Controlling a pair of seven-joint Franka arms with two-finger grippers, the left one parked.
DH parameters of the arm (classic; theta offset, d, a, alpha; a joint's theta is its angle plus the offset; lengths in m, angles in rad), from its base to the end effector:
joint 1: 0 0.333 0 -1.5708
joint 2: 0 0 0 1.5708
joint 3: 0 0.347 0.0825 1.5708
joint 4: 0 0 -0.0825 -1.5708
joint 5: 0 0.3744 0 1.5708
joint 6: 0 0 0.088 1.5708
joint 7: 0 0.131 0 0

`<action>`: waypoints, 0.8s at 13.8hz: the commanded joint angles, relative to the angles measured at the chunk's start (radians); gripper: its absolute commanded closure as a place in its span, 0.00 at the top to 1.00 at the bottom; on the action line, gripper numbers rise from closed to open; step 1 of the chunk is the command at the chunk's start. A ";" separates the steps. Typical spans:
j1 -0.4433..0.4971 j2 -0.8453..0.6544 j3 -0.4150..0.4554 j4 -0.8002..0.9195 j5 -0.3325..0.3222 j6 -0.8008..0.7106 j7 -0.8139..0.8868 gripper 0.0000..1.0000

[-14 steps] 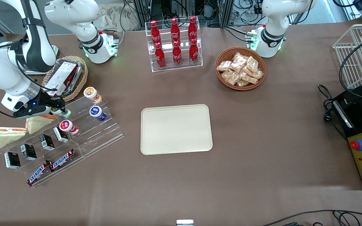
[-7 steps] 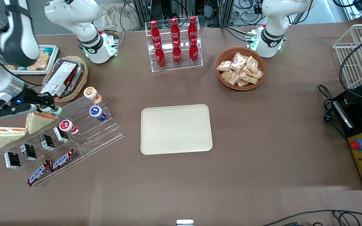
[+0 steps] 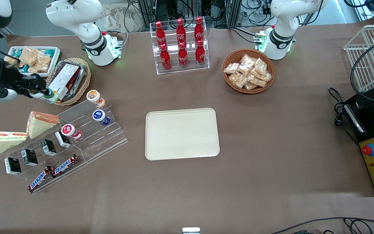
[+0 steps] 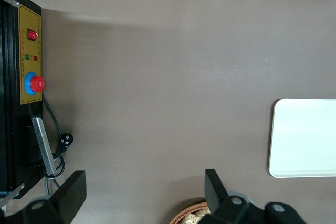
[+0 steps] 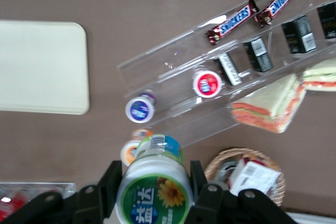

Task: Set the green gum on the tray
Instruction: 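Carry the green-labelled bottle over the cream tray and lower it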

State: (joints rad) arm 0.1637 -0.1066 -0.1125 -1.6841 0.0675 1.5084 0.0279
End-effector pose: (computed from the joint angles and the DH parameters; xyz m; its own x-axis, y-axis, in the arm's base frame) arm 0.4980 0.0315 0.6301 0.9970 0.0289 -0.0717 0.0233 -0.9967 -0.0774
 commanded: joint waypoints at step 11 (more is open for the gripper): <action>0.318 0.216 0.113 -0.019 0.095 0.309 0.701 0.26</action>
State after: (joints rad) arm 0.4453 0.1042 0.0093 -1.6148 0.1455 1.7093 0.6941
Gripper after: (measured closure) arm 0.419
